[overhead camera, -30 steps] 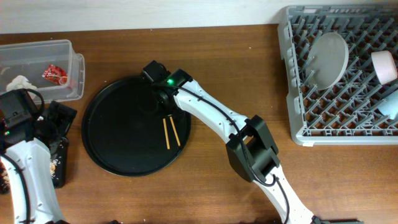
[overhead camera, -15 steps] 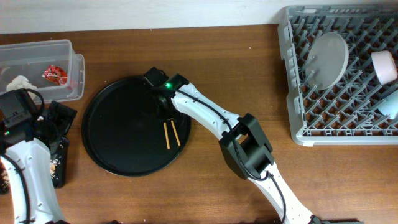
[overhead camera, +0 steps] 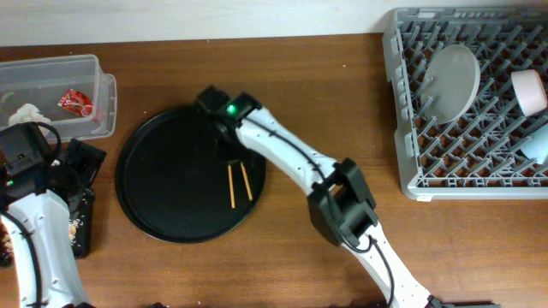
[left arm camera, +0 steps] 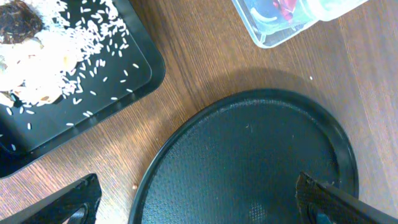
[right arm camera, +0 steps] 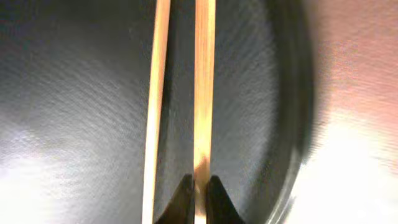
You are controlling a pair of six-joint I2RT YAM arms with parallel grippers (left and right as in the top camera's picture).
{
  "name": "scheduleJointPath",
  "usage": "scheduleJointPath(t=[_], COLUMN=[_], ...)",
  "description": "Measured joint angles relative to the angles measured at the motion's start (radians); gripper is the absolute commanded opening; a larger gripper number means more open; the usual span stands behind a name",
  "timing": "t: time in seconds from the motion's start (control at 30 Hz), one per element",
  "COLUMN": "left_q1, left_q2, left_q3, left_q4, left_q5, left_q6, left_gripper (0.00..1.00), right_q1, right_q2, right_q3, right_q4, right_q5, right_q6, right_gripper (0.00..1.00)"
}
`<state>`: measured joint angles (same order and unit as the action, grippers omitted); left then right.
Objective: Sort waste into correct bins and load items into the dishwasher rack
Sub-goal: 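Place the chopstick into the rack with the right gripper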
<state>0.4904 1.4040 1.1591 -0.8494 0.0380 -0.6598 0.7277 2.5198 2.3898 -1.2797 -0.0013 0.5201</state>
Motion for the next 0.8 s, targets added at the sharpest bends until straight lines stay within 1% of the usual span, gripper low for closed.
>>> scheduleJointPath(t=[0.03,0.13,0.2,0.3,0.33,0.4,0.47,0.53,0.63,0.67,0.7,0.73,0.77,0.8], left_q1=[0.0,0.0,0.0,0.0,0.0,0.0,0.0,0.0,0.0,0.0,0.0,0.0,0.0,0.0], left_q2=[0.0,0.0,0.0,0.0,0.0,0.0,0.0,0.0,0.0,0.0,0.0,0.0,0.0,0.0], left_q3=[0.0,0.0,0.0,0.0,0.0,0.0,0.0,0.0,0.0,0.0,0.0,0.0,0.0,0.0], left_q4=[0.001,0.001,0.001,0.001,0.001,0.0,0.001,0.001,0.001,0.001,0.001,0.001,0.0,0.001], left_q5=[0.0,0.0,0.0,0.0,0.0,0.0,0.0,0.0,0.0,0.0,0.0,0.0,0.0,0.0], left_q6=[0.0,0.0,0.0,0.0,0.0,0.0,0.0,0.0,0.0,0.0,0.0,0.0,0.0,0.0], left_gripper=[0.99,0.99,0.99,0.99,0.99,0.99,0.99,0.99,0.99,0.99,0.99,0.99,0.99,0.99], right_q1=[-0.027,-0.171,-0.336,-0.601,-0.665,-0.824,-0.918,-0.975,-0.992,-0.99,-0.988,-0.987,-0.987,-0.987], right_q2=[-0.019,-0.107,-0.161,-0.164,-0.163,-0.163,-0.163,-0.163,-0.163,-0.163,-0.162,-0.161,-0.16,-0.16], right_q3=[0.068,0.277,0.378,0.391,0.391,0.391,0.391,0.382,0.33,0.307,0.28,0.251,0.219,0.198], right_q4=[-0.046,-0.19,-0.258,-0.279,-0.279,-0.277,-0.277,-0.277,-0.266,-0.254,-0.242,-0.228,-0.217,-0.211], right_q5=[-0.001,-0.002,0.002,-0.004,-0.02,-0.102,-0.141,-0.163,-0.181,-0.184,-0.185,-0.186,-0.187,-0.189], right_q6=[-0.026,-0.118,-0.178,-0.283,-0.323,-0.454,-0.525,-0.57,-0.61,-0.619,-0.627,-0.634,-0.636,-0.635], right_gripper=[0.04,0.04,0.04,0.04,0.04,0.04,0.04,0.04,0.05,0.1,0.18,0.23,0.33,0.34])
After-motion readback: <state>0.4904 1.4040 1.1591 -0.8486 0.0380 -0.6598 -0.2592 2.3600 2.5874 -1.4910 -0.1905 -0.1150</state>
